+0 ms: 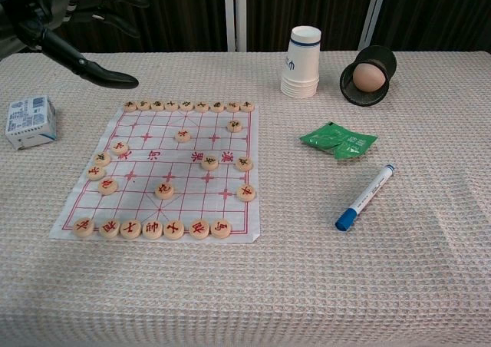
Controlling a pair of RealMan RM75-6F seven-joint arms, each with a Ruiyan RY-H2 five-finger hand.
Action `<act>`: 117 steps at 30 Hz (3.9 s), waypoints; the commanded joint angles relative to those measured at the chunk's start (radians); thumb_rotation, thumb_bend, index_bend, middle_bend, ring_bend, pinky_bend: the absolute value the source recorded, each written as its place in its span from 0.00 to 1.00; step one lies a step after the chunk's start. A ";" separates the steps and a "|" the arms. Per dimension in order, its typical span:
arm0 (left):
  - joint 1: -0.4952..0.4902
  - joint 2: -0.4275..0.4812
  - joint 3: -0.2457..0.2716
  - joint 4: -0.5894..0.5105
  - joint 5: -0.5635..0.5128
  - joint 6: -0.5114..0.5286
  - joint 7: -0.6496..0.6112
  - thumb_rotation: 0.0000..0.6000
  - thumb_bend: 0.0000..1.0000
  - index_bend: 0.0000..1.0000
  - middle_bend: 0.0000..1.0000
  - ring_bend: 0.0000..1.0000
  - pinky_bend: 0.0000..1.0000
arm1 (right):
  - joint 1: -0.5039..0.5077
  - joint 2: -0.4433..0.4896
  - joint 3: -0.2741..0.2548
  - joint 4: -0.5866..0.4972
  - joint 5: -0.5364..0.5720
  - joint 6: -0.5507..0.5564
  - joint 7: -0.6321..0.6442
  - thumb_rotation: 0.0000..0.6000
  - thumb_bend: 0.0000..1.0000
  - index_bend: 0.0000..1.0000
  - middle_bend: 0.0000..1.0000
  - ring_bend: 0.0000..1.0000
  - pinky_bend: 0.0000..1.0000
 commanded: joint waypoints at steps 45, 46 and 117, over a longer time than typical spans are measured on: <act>0.043 -0.058 0.131 0.238 -0.091 -0.052 0.478 1.00 0.22 0.45 0.31 0.22 0.33 | -0.135 0.109 -0.072 -0.088 -0.057 0.199 0.032 1.00 0.44 0.00 0.00 0.00 0.00; 0.044 -0.064 0.137 0.253 -0.079 -0.049 0.471 1.00 0.22 0.45 0.31 0.22 0.33 | -0.136 0.107 -0.072 -0.085 -0.054 0.197 0.035 1.00 0.44 0.00 0.00 0.00 0.00; -0.026 -0.152 0.205 0.479 0.024 -0.150 0.413 1.00 0.32 0.49 0.18 0.14 0.27 | -0.159 0.033 -0.069 0.025 -0.013 0.167 0.055 1.00 0.46 0.00 0.00 0.00 0.00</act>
